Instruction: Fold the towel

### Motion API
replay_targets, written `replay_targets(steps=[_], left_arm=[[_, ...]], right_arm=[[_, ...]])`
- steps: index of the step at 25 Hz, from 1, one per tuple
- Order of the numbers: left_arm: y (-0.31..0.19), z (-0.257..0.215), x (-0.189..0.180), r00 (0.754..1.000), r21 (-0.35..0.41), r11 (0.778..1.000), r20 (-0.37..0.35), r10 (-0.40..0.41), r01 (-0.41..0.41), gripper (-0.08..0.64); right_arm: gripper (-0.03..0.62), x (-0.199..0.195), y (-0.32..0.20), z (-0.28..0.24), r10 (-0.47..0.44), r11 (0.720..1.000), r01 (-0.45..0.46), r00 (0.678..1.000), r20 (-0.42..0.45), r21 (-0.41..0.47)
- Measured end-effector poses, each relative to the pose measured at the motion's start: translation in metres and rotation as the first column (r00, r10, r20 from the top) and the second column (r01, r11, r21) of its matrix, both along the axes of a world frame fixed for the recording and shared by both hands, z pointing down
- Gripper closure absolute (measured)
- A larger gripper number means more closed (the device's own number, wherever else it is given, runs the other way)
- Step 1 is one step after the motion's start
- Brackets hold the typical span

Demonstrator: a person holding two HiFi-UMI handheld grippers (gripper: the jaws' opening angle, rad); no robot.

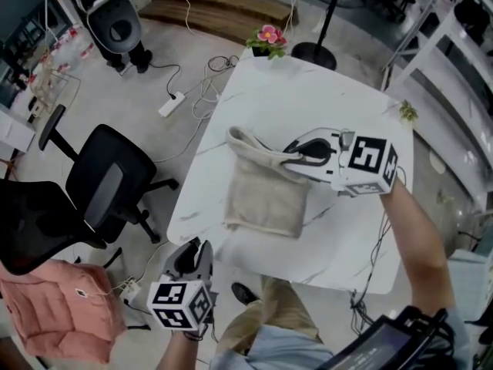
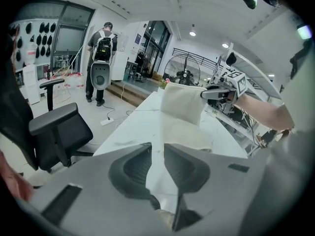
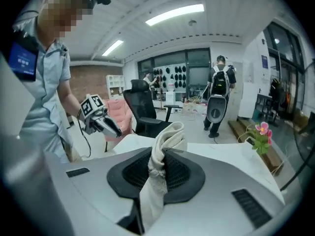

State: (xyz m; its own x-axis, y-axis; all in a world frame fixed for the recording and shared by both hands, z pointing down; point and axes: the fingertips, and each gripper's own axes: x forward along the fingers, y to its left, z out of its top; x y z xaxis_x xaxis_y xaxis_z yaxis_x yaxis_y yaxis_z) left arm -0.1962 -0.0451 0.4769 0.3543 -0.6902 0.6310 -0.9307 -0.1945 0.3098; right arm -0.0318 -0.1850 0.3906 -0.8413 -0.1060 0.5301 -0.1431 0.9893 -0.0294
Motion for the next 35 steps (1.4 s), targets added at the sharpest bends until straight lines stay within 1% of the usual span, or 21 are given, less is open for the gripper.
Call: replay_targets(steps=[3, 6, 8, 11, 14, 17, 19, 20, 21, 23, 24, 25, 27, 28, 29, 30, 31, 32, 33, 34, 35], left_arm=[[0.014, 0.001, -0.002, 1.000, 0.005, 1.000, 0.003, 0.012, -0.012, 0.479], [0.023, 0.002, -0.003, 1.000, 0.010, 1.000, 0.005, 0.025, -0.025, 0.479], [0.028, 0.005, -0.003, 0.999, 0.009, 0.999, 0.007, 0.035, -0.035, 0.479], [0.034, 0.009, 0.000, 0.999, 0.002, 0.999, 0.009, 0.053, -0.053, 0.479], [0.038, 0.016, 0.006, 0.997, -0.007, 0.997, 0.009, 0.078, -0.078, 0.479], [0.041, 0.022, 0.012, 0.995, -0.019, 0.995, 0.010, 0.102, -0.102, 0.479], [0.040, 0.025, 0.016, 0.993, -0.024, 0.993, 0.011, 0.116, -0.116, 0.479], [0.039, 0.027, 0.018, 0.992, -0.025, 0.992, 0.012, 0.122, -0.122, 0.479], [0.038, 0.028, 0.019, 0.992, -0.026, 0.991, 0.012, 0.128, -0.128, 0.479], [0.037, 0.027, 0.022, 0.990, -0.023, 0.990, 0.010, 0.137, -0.137, 0.479], [0.036, 0.025, 0.022, 0.990, -0.020, 0.990, 0.008, 0.142, -0.141, 0.479], [0.035, 0.023, 0.023, 0.989, -0.014, 0.989, 0.006, 0.145, -0.145, 0.479], [0.034, 0.019, 0.023, 0.989, -0.003, 0.989, 0.005, 0.151, -0.151, 0.479], [0.033, 0.018, 0.023, 0.988, 0.001, 0.988, 0.005, 0.152, -0.152, 0.479], [0.033, 0.017, 0.023, 0.988, 0.004, 0.988, 0.005, 0.154, -0.154, 0.479], [0.033, 0.016, 0.023, 0.988, 0.006, 0.988, 0.005, 0.155, -0.155, 0.479], [0.034, 0.017, 0.024, 0.987, 0.006, 0.987, 0.004, 0.158, -0.158, 0.479], [0.035, 0.018, 0.025, 0.987, 0.004, 0.987, 0.003, 0.160, -0.160, 0.479], [0.036, 0.019, 0.027, 0.987, 0.003, 0.987, 0.002, 0.163, -0.163, 0.479], [0.037, 0.020, 0.028, 0.986, 0.001, 0.986, 0.001, 0.165, -0.165, 0.479], [0.038, 0.020, 0.029, 0.986, -0.001, 0.986, 0.001, 0.166, -0.166, 0.479]], right_arm=[[0.526, -0.005, 0.030, 0.009, -0.069, 0.990, 0.075, 0.996, -0.047, 0.118], [0.525, -0.009, 0.058, 0.024, -0.104, 0.968, 0.124, 0.989, -0.101, 0.218], [0.523, -0.010, 0.073, 0.040, -0.116, 0.947, 0.153, 0.983, -0.143, 0.284], [0.521, -0.011, 0.090, 0.066, -0.119, 0.906, 0.192, 0.971, -0.207, 0.378], [0.517, -0.010, 0.103, 0.096, -0.117, 0.877, 0.226, 0.956, -0.269, 0.423], [0.503, -0.006, 0.114, 0.124, -0.129, 0.860, 0.271, 0.935, -0.329, 0.432], [0.495, -0.003, 0.117, 0.133, -0.126, 0.855, 0.274, 0.933, -0.337, 0.441], [0.495, -0.003, 0.119, 0.133, -0.126, 0.859, 0.270, 0.935, -0.332, 0.435], [0.459, -0.003, 0.122, 0.132, -0.131, 0.870, 0.264, 0.938, -0.321, 0.415], [0.352, -0.005, 0.130, 0.120, -0.147, 0.908, 0.240, 0.950, -0.274, 0.345], [0.341, -0.005, 0.132, 0.110, -0.144, 0.926, 0.214, 0.962, -0.234, 0.311], [0.346, -0.006, 0.132, 0.099, -0.127, 0.942, 0.178, 0.974, -0.187, 0.284], [0.396, -0.005, 0.124, 0.079, -0.059, 0.967, 0.082, 0.993, -0.101, 0.243], [0.413, -0.005, 0.118, 0.073, -0.017, 0.975, 0.033, 0.997, -0.073, 0.220], [0.414, -0.006, 0.113, 0.072, 0.020, 0.980, -0.008, 0.998, -0.063, 0.197], [0.414, -0.006, 0.108, 0.075, 0.050, 0.983, -0.036, 0.996, -0.073, 0.178], [0.421, -0.007, 0.106, 0.082, 0.067, 0.984, -0.050, 0.993, -0.100, 0.170], [0.436, -0.008, 0.106, 0.092, 0.070, 0.984, -0.045, 0.988, -0.140, 0.174], [0.468, -0.007, 0.107, 0.102, 0.059, 0.982, -0.024, 0.981, -0.186, 0.188], [0.519, -0.006, 0.110, 0.111, 0.044, 0.979, 0.004, 0.972, -0.230, 0.204], [0.531, -0.004, 0.113, 0.118, 0.030, 0.976, 0.029, 0.964, -0.266, 0.216]])
